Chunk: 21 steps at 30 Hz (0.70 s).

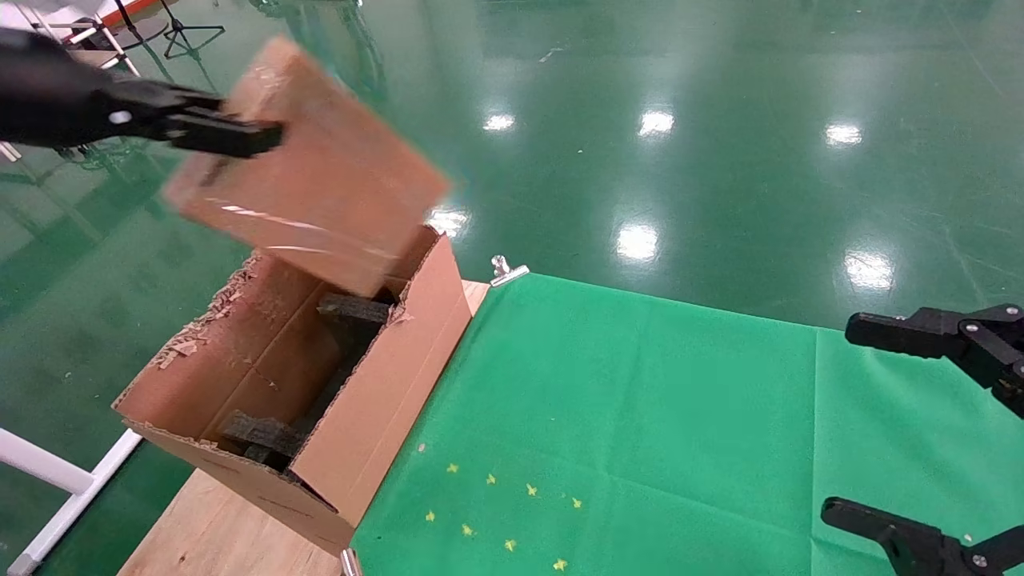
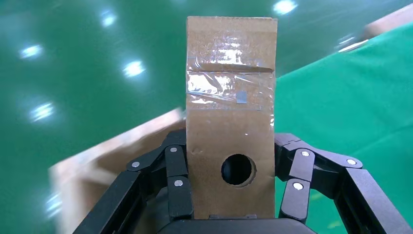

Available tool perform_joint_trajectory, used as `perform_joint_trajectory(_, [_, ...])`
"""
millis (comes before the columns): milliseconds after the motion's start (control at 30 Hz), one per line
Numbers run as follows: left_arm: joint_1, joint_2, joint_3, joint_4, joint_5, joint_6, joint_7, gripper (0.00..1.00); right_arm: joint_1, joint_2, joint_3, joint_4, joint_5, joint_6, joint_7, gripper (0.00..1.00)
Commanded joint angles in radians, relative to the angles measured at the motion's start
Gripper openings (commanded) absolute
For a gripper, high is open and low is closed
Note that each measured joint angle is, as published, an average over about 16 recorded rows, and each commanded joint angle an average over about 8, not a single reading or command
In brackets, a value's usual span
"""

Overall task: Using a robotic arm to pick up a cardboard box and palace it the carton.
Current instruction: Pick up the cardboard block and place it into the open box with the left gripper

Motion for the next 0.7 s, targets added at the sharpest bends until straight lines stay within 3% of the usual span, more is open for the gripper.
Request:
perform_joint_trajectory(33, [-0.049,-0.009,0.029,0.052,0.056,-0.002,0.052,0.00,0.000,0.000,0.000,0.000,0.000,0.000,0.000,1.00])
perform_joint_trajectory(300, [-0.059,0.064,0.122,0.343,0.208,-0.063,0.193,0.00,0.000,0.000,0.000,0.000,0.000,0.000,0.000,1.00])
perform_joint_trajectory(700, [0.049,0.178,0.154,0.615,0.256,-0.311,0.306,0.00,0.000,0.000,0.000,0.000,0.000,0.000,0.000,1.00])
